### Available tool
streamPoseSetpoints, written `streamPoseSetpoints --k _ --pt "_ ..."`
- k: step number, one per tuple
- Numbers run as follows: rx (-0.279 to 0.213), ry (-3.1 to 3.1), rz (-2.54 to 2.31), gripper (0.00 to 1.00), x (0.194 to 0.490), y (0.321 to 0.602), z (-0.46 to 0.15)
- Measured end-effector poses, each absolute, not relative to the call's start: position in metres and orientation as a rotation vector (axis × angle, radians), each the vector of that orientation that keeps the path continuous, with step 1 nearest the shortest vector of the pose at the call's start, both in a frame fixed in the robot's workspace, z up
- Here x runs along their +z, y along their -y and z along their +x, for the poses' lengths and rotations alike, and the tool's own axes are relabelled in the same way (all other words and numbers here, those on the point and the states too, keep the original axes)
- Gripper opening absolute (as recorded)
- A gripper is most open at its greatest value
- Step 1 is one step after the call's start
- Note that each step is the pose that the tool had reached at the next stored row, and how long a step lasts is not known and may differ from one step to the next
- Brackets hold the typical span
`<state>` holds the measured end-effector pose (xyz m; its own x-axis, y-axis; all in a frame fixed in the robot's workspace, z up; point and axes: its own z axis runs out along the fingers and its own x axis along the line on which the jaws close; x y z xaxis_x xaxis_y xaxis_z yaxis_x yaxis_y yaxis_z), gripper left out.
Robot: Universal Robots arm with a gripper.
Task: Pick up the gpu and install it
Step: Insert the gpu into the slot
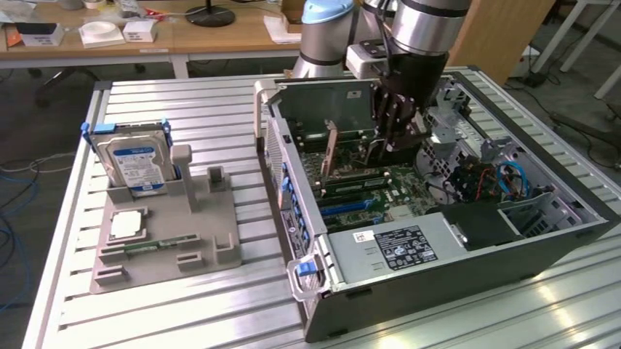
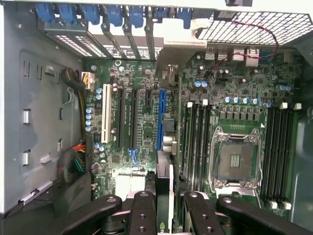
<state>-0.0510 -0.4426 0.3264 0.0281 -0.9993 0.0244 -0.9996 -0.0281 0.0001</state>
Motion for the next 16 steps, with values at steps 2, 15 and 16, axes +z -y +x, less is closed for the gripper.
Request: streamPoseSetpoints --k 2,15,16 --pt "0.027 2.178 2.240 0.27 0.325 0.443 -0.051" --pt "0.029 2.177 2.238 0.27 0.313 0.443 -0.055" --pt "0.029 2.177 2.238 0.27 0.312 0.443 -0.055"
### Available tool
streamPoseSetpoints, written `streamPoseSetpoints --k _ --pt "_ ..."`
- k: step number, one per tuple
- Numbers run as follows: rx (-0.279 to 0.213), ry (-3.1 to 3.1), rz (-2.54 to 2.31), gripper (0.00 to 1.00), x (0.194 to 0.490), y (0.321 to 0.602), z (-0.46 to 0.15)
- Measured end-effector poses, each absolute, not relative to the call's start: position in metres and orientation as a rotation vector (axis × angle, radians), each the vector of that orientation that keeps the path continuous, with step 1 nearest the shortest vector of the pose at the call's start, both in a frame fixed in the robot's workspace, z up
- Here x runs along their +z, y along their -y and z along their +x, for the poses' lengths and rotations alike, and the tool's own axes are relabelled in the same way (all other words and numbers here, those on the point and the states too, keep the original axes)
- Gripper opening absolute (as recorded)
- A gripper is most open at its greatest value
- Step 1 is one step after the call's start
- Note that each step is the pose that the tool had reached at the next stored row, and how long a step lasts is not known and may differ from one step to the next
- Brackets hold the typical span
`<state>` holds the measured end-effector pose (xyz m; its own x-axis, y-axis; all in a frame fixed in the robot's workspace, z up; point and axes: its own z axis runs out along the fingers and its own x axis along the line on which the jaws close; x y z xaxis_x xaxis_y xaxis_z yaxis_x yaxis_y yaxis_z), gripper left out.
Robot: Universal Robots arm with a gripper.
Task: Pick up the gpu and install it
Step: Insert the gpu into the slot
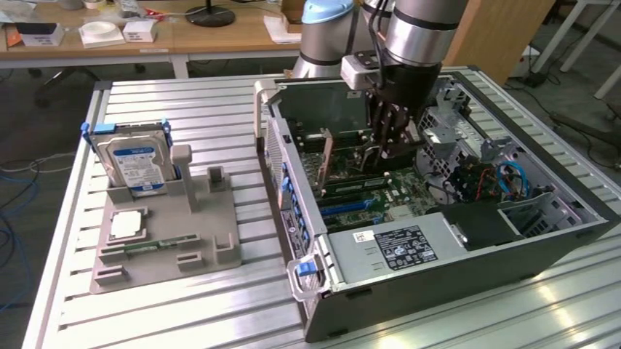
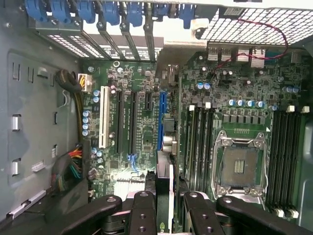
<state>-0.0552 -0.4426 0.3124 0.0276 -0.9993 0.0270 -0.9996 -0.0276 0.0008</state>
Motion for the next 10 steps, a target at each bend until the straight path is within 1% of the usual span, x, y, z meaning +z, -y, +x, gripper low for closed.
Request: streamPoseSetpoints --k 10 --pt "0.029 2.177 2.238 0.27 0.3068 0.4482 -0.0609"
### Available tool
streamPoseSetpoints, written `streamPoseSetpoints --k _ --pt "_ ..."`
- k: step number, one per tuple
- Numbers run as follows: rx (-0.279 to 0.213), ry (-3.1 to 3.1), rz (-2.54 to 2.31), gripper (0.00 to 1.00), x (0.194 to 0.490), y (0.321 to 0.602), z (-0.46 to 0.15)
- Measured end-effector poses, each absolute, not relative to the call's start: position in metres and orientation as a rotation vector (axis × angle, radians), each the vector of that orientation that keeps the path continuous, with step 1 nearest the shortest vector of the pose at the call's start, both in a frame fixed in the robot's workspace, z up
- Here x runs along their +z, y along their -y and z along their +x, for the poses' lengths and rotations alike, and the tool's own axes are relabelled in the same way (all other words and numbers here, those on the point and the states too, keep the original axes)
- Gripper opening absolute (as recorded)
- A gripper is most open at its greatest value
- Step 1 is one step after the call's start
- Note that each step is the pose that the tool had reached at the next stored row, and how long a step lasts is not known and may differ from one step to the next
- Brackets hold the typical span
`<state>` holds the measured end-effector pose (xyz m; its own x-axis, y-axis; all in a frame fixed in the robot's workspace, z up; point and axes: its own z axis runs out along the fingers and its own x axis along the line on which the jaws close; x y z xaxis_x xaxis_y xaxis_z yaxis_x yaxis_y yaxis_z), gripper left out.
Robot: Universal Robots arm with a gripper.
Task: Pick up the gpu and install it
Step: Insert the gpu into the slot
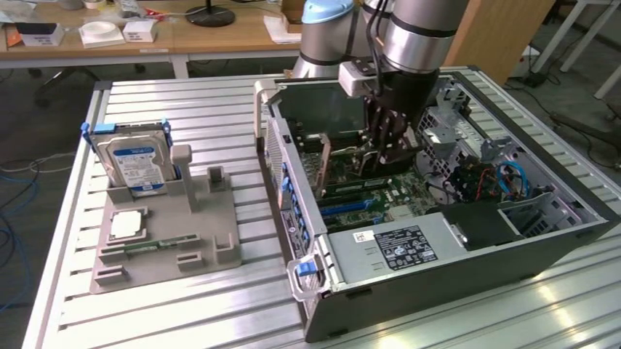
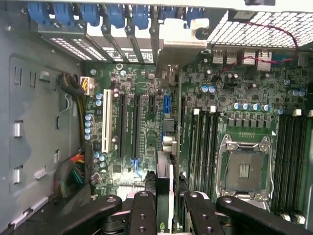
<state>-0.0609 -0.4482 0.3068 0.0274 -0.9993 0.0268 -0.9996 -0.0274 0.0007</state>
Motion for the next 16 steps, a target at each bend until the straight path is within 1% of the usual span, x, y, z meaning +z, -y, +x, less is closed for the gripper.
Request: streamPoseSetpoints --k 16 --pt "0.033 2.179 2.239 0.27 0.283 0.449 -0.074"
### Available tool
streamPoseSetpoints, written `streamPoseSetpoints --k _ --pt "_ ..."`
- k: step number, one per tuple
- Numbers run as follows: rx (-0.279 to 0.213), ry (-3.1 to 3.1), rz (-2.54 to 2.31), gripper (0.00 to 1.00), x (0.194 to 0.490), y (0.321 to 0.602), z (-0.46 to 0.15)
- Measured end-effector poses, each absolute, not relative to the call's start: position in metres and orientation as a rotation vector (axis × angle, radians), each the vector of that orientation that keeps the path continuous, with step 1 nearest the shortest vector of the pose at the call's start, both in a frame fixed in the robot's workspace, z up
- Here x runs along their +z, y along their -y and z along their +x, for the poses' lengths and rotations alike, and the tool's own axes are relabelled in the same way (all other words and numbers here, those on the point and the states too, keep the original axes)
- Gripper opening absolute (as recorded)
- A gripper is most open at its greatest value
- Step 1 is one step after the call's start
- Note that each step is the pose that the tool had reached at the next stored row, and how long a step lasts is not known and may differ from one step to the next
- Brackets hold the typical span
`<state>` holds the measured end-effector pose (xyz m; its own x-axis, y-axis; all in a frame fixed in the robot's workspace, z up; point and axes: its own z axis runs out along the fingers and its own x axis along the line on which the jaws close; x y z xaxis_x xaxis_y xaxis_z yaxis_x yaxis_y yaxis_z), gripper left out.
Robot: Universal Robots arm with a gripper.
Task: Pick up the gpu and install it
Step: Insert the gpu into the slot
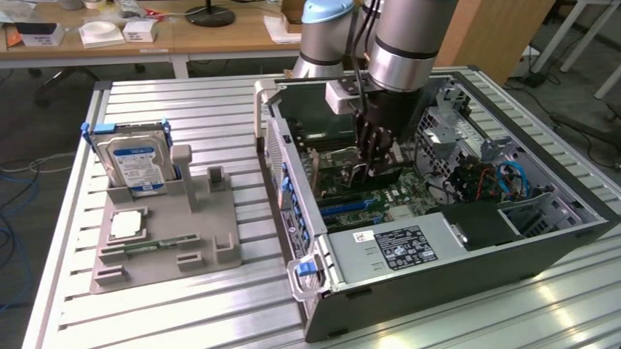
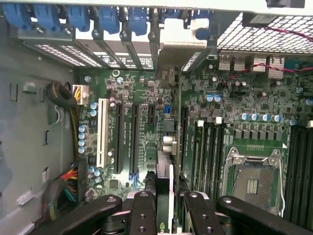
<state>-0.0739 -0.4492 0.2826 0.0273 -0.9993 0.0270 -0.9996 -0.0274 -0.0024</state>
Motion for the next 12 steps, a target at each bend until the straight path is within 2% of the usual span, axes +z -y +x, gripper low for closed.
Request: streamPoseSetpoints --k 12 --pt "0.047 2.184 2.246 0.27 0.269 0.449 -0.077"
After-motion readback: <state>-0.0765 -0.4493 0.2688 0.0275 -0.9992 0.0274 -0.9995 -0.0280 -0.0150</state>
